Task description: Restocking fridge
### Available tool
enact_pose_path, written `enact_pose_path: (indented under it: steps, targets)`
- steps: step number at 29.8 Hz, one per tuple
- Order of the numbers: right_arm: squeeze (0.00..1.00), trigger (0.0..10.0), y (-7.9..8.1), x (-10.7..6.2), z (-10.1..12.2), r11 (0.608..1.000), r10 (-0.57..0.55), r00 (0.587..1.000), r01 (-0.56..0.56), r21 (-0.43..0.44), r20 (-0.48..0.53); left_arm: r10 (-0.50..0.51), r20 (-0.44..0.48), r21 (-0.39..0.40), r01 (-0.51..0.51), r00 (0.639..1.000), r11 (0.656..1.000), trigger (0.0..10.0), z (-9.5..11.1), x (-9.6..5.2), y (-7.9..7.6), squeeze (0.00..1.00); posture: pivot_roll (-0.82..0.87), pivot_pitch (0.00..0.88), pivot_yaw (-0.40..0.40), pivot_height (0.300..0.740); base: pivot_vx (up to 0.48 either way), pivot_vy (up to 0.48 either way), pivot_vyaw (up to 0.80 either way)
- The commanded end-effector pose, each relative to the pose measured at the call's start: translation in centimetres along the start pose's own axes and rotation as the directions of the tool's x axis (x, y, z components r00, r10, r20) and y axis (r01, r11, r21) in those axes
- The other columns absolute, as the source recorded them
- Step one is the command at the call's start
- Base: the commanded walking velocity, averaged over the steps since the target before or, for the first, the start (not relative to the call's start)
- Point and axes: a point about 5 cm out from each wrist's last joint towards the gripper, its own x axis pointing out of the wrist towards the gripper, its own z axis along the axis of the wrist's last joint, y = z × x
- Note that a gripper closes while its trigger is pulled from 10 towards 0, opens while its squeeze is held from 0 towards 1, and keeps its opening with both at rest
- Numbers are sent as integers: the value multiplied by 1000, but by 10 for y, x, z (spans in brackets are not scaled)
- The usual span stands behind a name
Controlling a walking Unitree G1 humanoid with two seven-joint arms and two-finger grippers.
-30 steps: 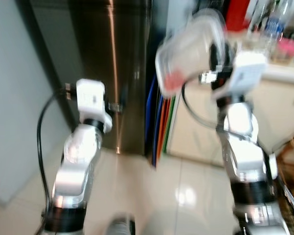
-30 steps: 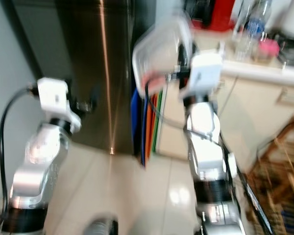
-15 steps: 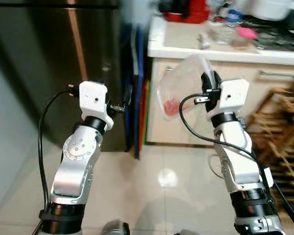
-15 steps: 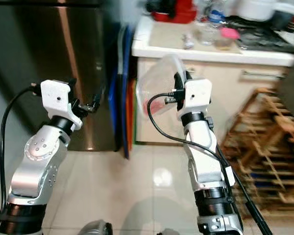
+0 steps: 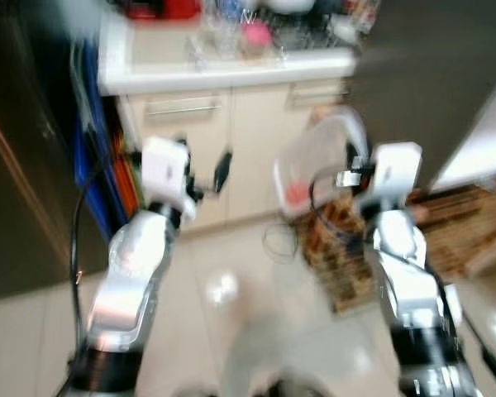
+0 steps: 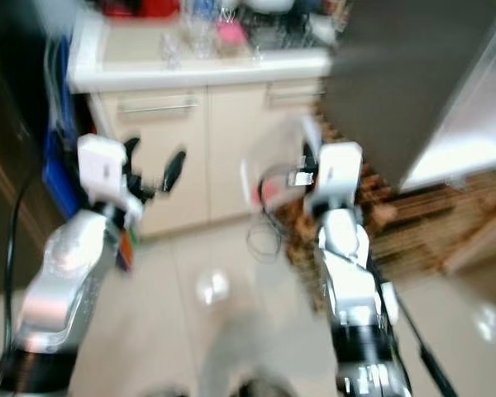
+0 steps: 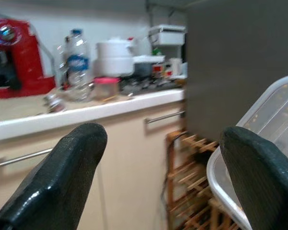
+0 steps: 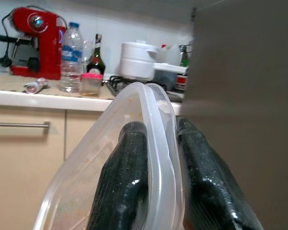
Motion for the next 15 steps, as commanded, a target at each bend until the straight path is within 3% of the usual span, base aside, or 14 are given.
enact_pose_path:
  steps: [1,5,15]
  targets:
    - [0,0,-3,1,1,1000,-5,1000,5,-2,11,-13,18,-14,13,1000,1000,10000,4,1,-2,0,24,0,5,715,0,-480,-663]
    - [0,0,-3,1,1,1000,-3,1000,3,-4,17,-6,17,-15,7,1000,1000,10000,3,2,-2,0,22,0,5,715,0,-480,-686]
    - [0,0,-1,0,-1,1000,18,1000,-18,-18,18,16,9,-16,-16,1000,1000,10000,1,3,-2,0,18,0,6,715,0,-476,0]
